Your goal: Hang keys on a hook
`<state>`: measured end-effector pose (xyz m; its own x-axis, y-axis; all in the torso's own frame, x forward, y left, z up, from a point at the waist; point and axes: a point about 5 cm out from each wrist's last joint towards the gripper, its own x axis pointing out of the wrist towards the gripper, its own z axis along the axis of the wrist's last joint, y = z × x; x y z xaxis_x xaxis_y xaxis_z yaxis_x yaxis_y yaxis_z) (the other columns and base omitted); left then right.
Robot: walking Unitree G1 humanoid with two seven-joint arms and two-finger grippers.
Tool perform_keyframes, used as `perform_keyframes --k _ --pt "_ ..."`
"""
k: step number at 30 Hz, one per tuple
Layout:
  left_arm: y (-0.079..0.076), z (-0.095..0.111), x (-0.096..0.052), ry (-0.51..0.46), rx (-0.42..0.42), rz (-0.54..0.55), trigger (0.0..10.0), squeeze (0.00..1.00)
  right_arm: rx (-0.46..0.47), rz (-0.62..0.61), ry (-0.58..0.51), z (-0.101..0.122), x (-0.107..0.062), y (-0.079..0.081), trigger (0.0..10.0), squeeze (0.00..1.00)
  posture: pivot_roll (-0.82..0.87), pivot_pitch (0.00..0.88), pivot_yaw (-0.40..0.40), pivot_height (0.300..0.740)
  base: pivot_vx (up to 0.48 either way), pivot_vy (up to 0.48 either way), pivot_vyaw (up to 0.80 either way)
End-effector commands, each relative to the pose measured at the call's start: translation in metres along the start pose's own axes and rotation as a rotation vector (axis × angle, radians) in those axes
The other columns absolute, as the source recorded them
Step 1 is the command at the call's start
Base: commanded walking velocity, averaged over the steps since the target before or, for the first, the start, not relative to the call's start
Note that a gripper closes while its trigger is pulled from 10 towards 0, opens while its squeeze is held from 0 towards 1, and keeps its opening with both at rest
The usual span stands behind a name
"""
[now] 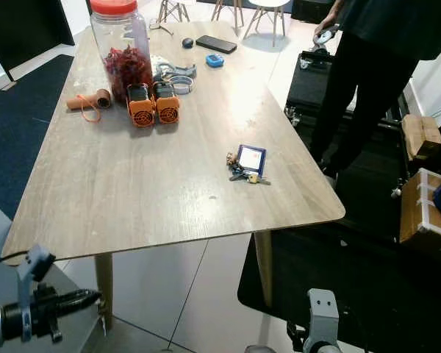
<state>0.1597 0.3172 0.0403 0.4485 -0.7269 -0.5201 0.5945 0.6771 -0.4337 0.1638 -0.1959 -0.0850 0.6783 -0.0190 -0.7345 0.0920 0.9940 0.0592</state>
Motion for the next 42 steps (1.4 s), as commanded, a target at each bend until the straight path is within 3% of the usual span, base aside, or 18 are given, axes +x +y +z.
perform_keyframes --k 1,5,11,14,15,19,20,21,22,24,28,32,42 --pt "0.003 -0.013 -0.006 0.096 0.021 0.048 10.0 0.0 0.002 -0.005 0.018 -0.004 -0.001 -0.002 10.0 0.0 0.04 0.047 -0.021 0.74 0.0 0.0 0.0" --pt "0.004 -0.024 -0.002 0.101 0.016 0.089 10.0 0.0 0.003 -0.004 0.017 -0.004 -0.001 -0.002 10.0 0.0 0.04 0.046 -0.018 0.74 0.0 0.0 0.0" --pt "0.011 -0.047 0.016 0.064 0.048 0.291 10.0 0.0 0.004 -0.004 0.02 -0.004 -0.001 -0.001 10.0 0.0 0.04 0.043 -0.019 0.74 0.0 0.0 0.0" --pt "0.02 -0.059 0.035 0.067 0.01 0.568 10.0 0.0 0.004 -0.005 0.03 -0.006 -0.001 -0.001 10.0 0.0 0.05 0.039 -0.021 0.74 0.0 0.0 0.0" --pt "0.02 -0.059 0.035 0.067 0.01 0.568 10.0 0.0 0.004 -0.005 0.03 -0.006 -0.001 -0.001 10.0 0.0 0.05 0.039 -0.021 0.74 0.0 0.0 0.0" --pt "0.022 -0.071 0.06 0.052 -0.124 0.797 10.0 0.0 0.003 -0.008 0.048 -0.008 -0.001 0.002 10.0 0.0 0.05 0.035 -0.024 0.74 0.0 0.0 0.0" --pt "0.019 -0.072 0.069 0.059 -0.138 0.795 10.0 0.0 0.002 -0.01 0.053 -0.009 -0.001 0.003 10.0 0.0 0.04 0.034 -0.023 0.74 0.0 0.0 0.0" --pt "0.019 -0.072 0.069 0.059 -0.138 0.795 10.0 0.0 0.002 -0.01 0.053 -0.009 -0.001 0.003 10.0 0.0 0.04 0.034 -0.023 0.74 0.0 0.0 0.0" --pt "0.013 -0.071 0.087 0.073 -0.123 0.78 10.0 0.0 0.001 -0.014 0.058 -0.009 -0.001 0.004 10.0 0.0 0.05 0.031 -0.025 0.74 0.0 0.0 0.0" --pt "0.012 -0.07 0.092 0.079 -0.111 0.782 10.0 0.0 0.001 -0.015 0.059 -0.009 0.0 0.005 10.0 0.0 0.05 0.031 -0.025 0.74 0.0 0.0 0.0" --pt "0.005 -0.05 0.124 0.019 -0.076 0.731 10.0 0.0 0.035 -0.048 0.047 -0.005 0.001 0.004 10.0 0.0 0.04 0.03 -0.017 0.74 0.0 0.0 0.0" --pt "0.001 -0.037 0.14 -0.003 -0.023 0.724 10.0 0.0 0.082 -0.072 0.04 -0.004 0.002 0.004 10.0 0.0 0.04 0.028 -0.01 0.74 0.0 0.0 0.0" --pt "-0.003 -0.032 0.151 0.005 0.024 0.683 10.0 0.0 0.098 -0.09 0.045 -0.008 0.0 0.005 10.0 0.0 0.04 0.033 0.011 0.74 0.0 0.0 0.0"
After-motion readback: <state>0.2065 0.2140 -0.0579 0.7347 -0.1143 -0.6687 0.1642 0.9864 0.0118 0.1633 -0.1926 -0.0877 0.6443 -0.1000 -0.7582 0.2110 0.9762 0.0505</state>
